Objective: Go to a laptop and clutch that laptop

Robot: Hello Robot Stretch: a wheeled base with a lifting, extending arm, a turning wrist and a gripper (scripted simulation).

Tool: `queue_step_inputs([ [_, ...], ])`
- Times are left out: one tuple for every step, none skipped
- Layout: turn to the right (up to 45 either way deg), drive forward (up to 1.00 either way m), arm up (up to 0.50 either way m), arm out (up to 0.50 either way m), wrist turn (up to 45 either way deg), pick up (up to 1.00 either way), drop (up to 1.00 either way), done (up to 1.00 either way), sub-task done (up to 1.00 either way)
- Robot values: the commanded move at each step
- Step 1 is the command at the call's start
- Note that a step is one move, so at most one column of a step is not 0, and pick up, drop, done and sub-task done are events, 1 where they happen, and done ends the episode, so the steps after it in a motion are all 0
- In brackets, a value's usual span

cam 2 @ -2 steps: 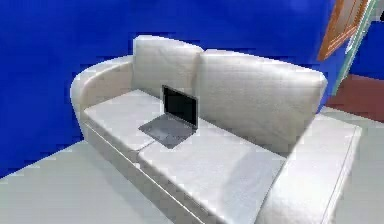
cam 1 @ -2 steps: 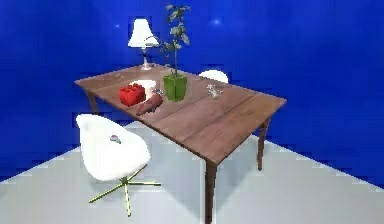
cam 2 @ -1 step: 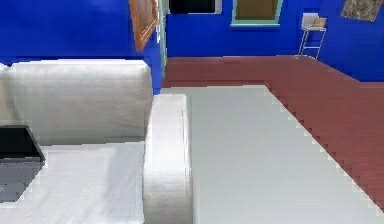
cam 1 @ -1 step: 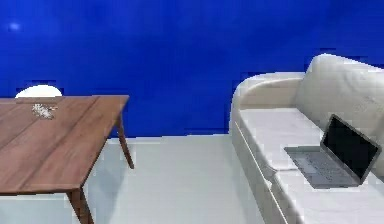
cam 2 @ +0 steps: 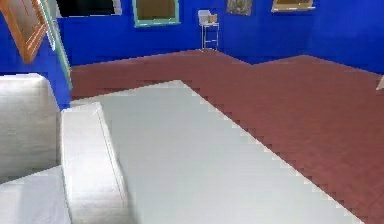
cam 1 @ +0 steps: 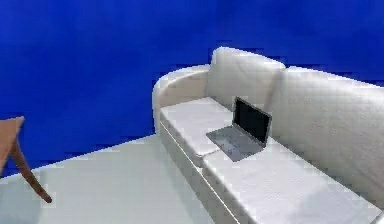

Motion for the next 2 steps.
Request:
queue_step_inputs([
  [0.0,0.60,0.00,0.00,0.0,0.00,0.00,0.00,0.00],
  [-45.0,0.00,0.00,0.00,0.0,0.00,0.00,0.00,0.00],
])
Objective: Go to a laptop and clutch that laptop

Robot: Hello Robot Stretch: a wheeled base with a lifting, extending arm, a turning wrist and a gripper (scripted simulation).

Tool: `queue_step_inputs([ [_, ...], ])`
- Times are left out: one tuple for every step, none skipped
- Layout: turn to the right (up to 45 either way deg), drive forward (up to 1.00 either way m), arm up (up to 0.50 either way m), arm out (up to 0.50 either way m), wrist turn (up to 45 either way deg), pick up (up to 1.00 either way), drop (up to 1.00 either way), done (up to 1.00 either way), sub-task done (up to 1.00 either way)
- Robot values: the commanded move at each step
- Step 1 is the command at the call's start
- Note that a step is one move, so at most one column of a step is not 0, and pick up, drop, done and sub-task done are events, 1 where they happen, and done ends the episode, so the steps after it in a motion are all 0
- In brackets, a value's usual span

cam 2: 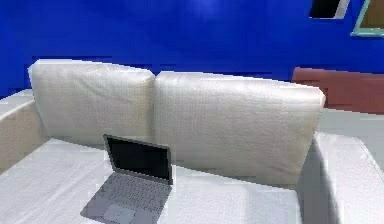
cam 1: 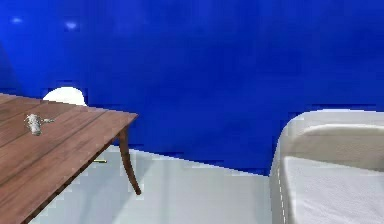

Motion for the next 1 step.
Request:
queue_step_inputs([
  [-18.0,0.00,0.00,0.00,0.0,0.00,0.00,0.00,0.00],
])
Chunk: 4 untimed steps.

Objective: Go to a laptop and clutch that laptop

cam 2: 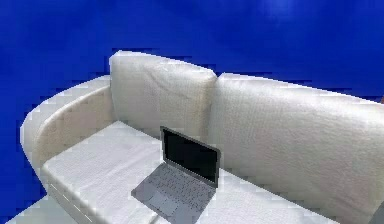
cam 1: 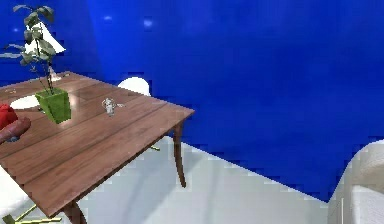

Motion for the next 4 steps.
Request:
queue_step_inputs([
  [0.0,0.00,0.50,0.00,0.0,0.00,0.00,0.00,0.00],
  [0.0,0.00,0.10,0.00,0.0,0.00,0.00,0.00,0.00],
  [0.0,0.00,0.00,0.20,0.0,0.00,0.00,0.00,0.00],
  [0.0,0.00,0.00,0.00,45.0,0.00,0.00,0.00,0.00],
])
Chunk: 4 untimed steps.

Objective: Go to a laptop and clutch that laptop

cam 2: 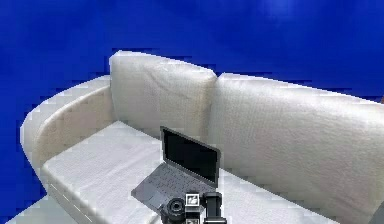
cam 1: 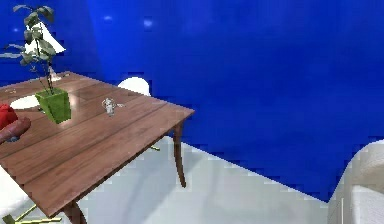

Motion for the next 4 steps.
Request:
queue_step_inputs([
  [0.0,0.00,0.00,0.00,45.0,0.00,0.00,0.00,0.00],
  [0.0,0.00,0.00,0.00,45.0,0.00,0.00,0.00,0.00],
  [0.0,0.00,0.00,0.00,45.0,0.00,0.00,0.00,0.00],
  [0.0,0.00,0.00,0.00,3.0,0.00,0.00,0.00,0.00],
])
